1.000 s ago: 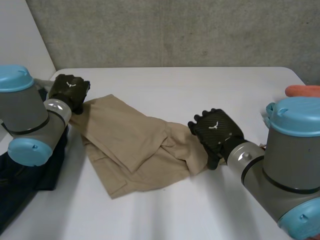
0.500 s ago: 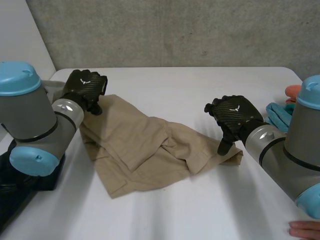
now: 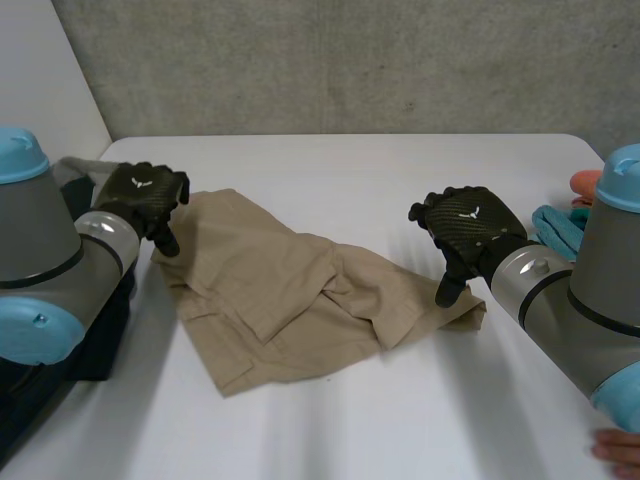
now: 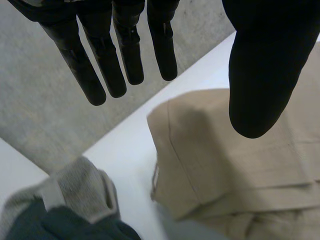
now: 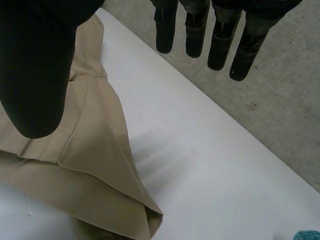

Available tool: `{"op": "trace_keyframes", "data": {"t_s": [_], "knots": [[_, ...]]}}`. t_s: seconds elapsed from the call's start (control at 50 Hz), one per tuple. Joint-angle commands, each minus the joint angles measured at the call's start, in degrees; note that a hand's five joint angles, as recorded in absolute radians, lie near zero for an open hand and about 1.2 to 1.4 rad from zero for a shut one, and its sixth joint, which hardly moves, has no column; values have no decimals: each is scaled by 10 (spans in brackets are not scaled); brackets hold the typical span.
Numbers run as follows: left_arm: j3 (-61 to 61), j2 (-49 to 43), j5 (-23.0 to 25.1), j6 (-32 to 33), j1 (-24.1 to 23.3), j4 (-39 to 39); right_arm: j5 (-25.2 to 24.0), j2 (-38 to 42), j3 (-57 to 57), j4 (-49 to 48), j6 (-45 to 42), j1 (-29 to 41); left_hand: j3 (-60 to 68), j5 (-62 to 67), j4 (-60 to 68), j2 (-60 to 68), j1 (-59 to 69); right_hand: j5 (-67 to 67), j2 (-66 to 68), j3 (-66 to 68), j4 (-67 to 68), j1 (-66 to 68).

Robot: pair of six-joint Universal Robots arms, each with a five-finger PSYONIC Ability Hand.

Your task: Fold the laundry.

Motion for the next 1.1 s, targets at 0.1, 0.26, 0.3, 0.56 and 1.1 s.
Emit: {"op": "trace_keyframes", "data": {"t_s": [0.1, 0.26, 0.3, 0.56, 1.1], "knots": [[-60, 37, 3, -84, 0, -10, -2, 0, 0, 0, -3, 1, 21, 32, 29, 26, 16, -19, -33, -7, -17, 6], [-128, 81, 3, -87, -14, -10, -2, 1, 1, 5, -12, 2, 45, 55, 52, 50, 40, -19, -33, -7, -17, 6], [-149, 92, 3, -86, -27, -10, -2, 1, 2, 5, -14, 2, 68, 79, 76, 73, 63, -19, -33, -7, -17, 6], [-266, 108, 3, -82, -90, -2, -4, 1, 3, 5, -14, 2, 84, 94, 91, 88, 78, -19, -33, -7, -17, 6], [-282, 50, 0, -77, -112, 84, -4, 2, 9, 5, -15, 8, 111, 121, 118, 115, 105, -19, -33, -7, -17, 6]]}}
